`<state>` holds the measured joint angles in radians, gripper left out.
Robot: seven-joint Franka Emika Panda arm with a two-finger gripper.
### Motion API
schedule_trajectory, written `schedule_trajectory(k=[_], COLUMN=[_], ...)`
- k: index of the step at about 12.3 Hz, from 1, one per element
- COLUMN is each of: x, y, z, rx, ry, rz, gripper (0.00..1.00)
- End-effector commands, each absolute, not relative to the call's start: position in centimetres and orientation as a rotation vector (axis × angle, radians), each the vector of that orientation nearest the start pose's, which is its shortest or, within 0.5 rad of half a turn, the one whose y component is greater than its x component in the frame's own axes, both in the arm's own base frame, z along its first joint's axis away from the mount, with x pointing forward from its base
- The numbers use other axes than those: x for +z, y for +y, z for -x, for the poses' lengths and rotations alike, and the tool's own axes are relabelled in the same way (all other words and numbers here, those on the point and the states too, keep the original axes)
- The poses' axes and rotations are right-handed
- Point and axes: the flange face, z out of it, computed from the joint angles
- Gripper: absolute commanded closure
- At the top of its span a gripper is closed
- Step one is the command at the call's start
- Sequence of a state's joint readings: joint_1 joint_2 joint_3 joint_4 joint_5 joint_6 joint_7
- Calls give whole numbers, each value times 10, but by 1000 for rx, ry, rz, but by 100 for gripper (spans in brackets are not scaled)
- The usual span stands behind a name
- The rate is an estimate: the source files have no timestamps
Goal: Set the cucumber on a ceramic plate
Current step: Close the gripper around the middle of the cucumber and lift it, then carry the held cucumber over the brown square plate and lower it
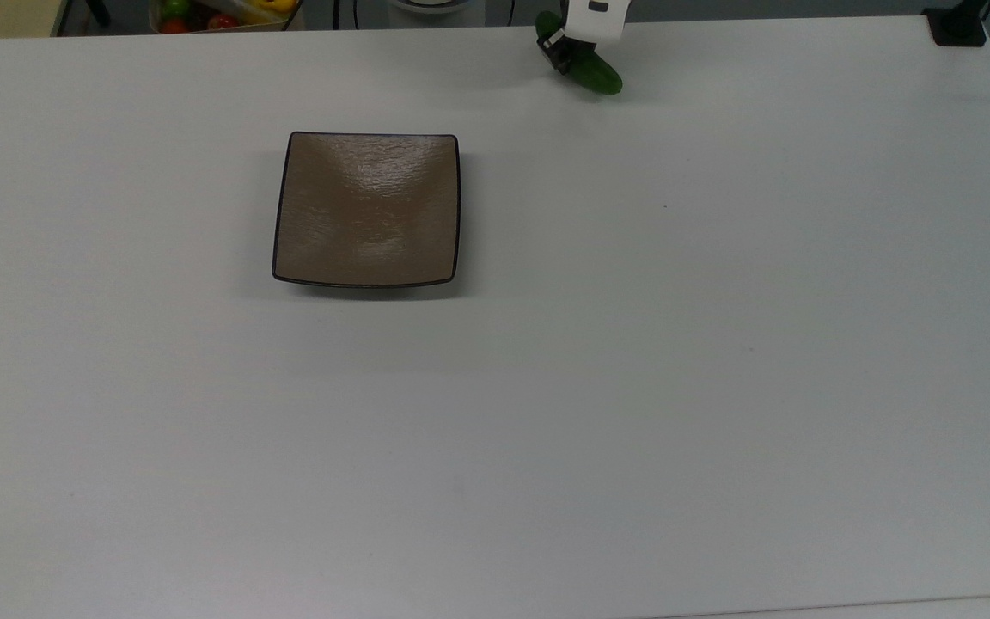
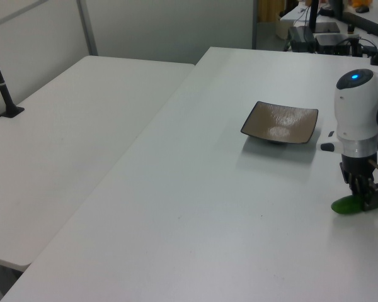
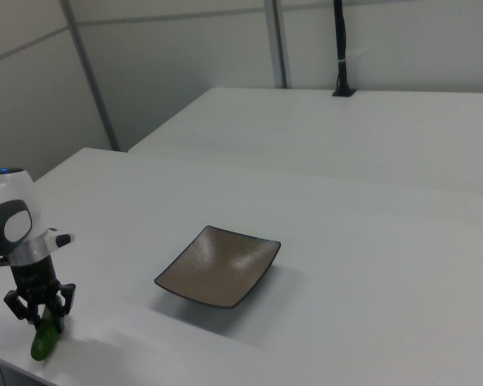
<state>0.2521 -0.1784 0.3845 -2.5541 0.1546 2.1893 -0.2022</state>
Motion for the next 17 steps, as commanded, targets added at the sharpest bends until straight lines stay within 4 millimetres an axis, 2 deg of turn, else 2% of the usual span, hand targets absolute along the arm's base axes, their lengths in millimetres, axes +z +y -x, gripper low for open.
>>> schedule_trajectory(k=[1,3,5,6,7,11,14,17], x=[349,383,407,420,430,466,463,430], y=[254,247,241,232,216,129,79,48], z=[-348,-368,-385,-398,-414,-484,-525,-556], rx=[176,111,34,-11,-53,-181,-187,-161], ry=[-1009,-945,-897,-859,-824,-597,-462,-404], rz=[2962,2980,2987,2998,3019,3068,3092,3132], gripper=[69,69,69,69,69,68,68,68])
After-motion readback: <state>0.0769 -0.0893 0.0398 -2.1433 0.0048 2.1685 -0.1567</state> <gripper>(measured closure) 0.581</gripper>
